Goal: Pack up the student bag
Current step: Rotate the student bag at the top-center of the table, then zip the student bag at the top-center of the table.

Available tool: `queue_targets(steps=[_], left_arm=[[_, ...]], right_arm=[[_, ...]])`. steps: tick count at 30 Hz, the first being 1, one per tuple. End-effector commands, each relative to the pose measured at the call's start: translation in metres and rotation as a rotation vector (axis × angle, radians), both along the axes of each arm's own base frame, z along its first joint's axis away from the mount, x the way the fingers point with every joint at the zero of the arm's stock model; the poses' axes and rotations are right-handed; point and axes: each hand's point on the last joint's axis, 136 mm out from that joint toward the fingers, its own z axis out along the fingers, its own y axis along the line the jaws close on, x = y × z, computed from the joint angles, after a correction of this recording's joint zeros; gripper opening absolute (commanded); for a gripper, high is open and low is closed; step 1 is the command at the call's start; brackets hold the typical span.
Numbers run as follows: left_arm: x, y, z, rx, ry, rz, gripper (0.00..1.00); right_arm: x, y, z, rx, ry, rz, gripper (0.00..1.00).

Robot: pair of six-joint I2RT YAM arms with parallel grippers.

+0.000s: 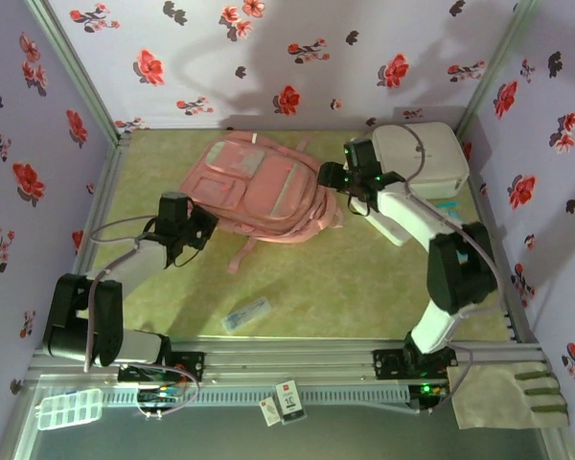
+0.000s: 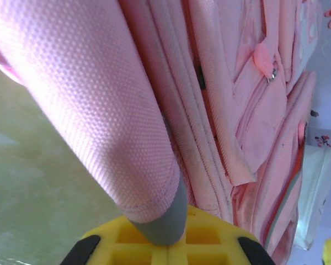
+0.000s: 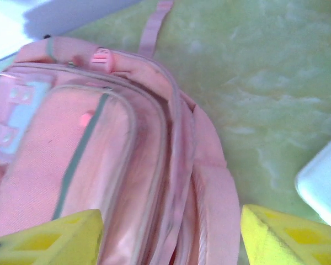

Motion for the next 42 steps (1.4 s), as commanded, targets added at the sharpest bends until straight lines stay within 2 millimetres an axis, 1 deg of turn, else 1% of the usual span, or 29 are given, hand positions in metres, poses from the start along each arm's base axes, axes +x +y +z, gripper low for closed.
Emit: queue_targets(steps=[1, 3, 6, 10, 12, 15, 19, 23, 30, 33, 36, 42], left_arm=[[0.017, -0.024, 0.037, -0.074, -0.118, -0.031, 0.0], [0.017, -0.026, 0.037, -0.067, -0.123, -0.024, 0.0], [0.017, -0.029, 0.041, -0.05, -0.148, -0.019, 0.0], [0.015, -0.033, 0.04, -0.047, -0.152, -0.034, 0.0], [0.013, -0.035, 0.039, -0.04, -0.148, -0.044, 0.0], [0.01, -0.037, 0.038, -0.039, -0.145, -0.052, 0.0], [0.008, -0.039, 0.042, -0.045, -0.152, -0.057, 0.0], [0.008, -0.04, 0.045, -0.045, -0.156, -0.059, 0.0], [0.009, -0.042, 0.046, -0.044, -0.156, -0.064, 0.0], [0.009, -0.042, 0.047, -0.04, -0.158, -0.07, 0.0], [0.008, -0.042, 0.047, -0.042, -0.156, -0.071, 0.0], [0.007, -0.042, 0.046, -0.045, -0.152, -0.068, 0.0]], right_arm=[[-0.05, 0.007, -0.018, -0.127, 0.072, 0.073, 0.67], [-0.071, 0.019, -0.017, -0.157, 0.064, 0.094, 0.66], [-0.104, 0.044, -0.018, -0.18, 0.035, 0.143, 0.63], [-0.148, 0.093, -0.031, -0.168, 0.002, 0.301, 0.6], [-0.164, 0.113, -0.037, -0.174, -0.007, 0.367, 0.59], [-0.174, 0.133, -0.046, -0.198, -0.008, 0.408, 0.58], [-0.174, 0.156, -0.056, -0.212, -0.012, 0.44, 0.54], [-0.17, 0.172, -0.061, -0.202, -0.039, 0.46, 0.51], [-0.156, 0.194, -0.073, -0.172, -0.037, 0.434, 0.37], [-0.147, 0.199, -0.078, -0.184, -0.047, 0.412, 0.34], [-0.138, 0.198, -0.08, -0.221, -0.05, 0.376, 0.33], [-0.13, 0.204, -0.08, -0.236, -0.065, 0.36, 0.29]])
